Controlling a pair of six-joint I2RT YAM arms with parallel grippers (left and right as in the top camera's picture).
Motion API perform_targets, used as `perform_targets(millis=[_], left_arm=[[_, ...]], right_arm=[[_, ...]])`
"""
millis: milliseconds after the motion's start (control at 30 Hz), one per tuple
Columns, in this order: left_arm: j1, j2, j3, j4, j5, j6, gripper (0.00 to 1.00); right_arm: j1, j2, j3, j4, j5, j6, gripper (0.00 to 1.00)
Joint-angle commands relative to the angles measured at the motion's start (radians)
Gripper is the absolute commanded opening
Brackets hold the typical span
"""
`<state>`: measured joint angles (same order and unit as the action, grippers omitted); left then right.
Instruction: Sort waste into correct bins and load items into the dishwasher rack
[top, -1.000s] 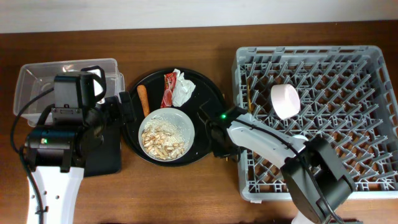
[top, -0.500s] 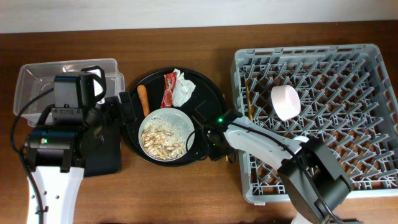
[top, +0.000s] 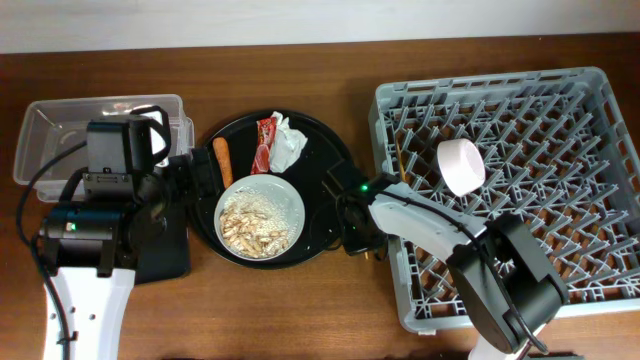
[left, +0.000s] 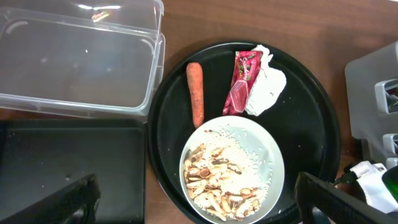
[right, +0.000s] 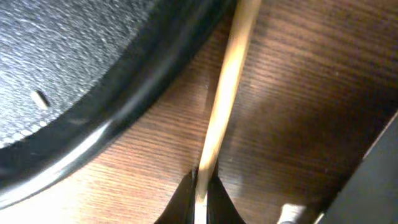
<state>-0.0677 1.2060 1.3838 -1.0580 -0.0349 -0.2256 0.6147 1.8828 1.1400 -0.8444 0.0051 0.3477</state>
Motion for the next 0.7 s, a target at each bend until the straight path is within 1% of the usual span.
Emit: perform_targets(millis=[0,33,100,300,367,400,433,467,500,533,567,633,667], left_arm=[[0.005,0.003,0.006,0.001,-0.011,-0.006,0.99],[0.005,0.003,0.006,0.001,-0.011,-0.006,0.99],[0.005,0.003,0.006,0.001,-0.011,-0.006,0.99],[0.005,0.003,0.006,0.001,-0.011,-0.006,0.99],[0.005,0.003,0.006,0.001,-0.011,-0.006,0.99],[0.005,0.003,0.006,0.001,-0.011,-0.006,0.99],[0.005,0.003,0.006,0.001,-0.011,-0.006,0.99],[0.005,0.003,0.006,0.001,-0.011,-0.006,0.99],[0.005,0.003,0.006,0.001,-0.011,-0.006,0.99],[0.005,0.003,0.006,0.001,-0.011,-0.006,0.99],[0.005,0.003,0.006,0.001,-0.011,-0.006,0.99],[0.005,0.003,0.006,0.001,-0.011,-0.006,0.99],[0.005,0.003,0.006,0.001,-0.011,-0.006,0.99]], right_arm=[[-0.005,0.003,0.057,-0.043,0.01,0.036,0.04],[-0.006,-0.005,0.083,-0.051,0.014,0.037,0.04],[-0.006,-0.019,0.14,-0.099,0.082,0.095,0.04],[-0.007,-0.04,0.395,-0.257,0.112,0.1,0.04],[-0.007,-0.039,0.402,-0.272,0.112,0.116,0.04],[-0.007,-0.03,0.383,-0.293,0.111,0.197,0.09],[-0.007,-0.027,0.352,-0.291,0.101,0.271,0.24],[-0.005,-0.025,0.288,-0.253,0.08,0.338,0.25],[-0.005,-0.023,0.217,-0.195,0.063,0.375,0.25],[-0.006,-0.023,0.155,-0.13,0.03,0.375,0.25],[-0.005,-0.023,0.066,-0.025,-0.026,0.375,0.25],[-0.005,-0.021,0.01,0.031,-0.044,0.375,0.25],[-0.006,-0.019,0.01,0.034,-0.047,0.375,0.26]])
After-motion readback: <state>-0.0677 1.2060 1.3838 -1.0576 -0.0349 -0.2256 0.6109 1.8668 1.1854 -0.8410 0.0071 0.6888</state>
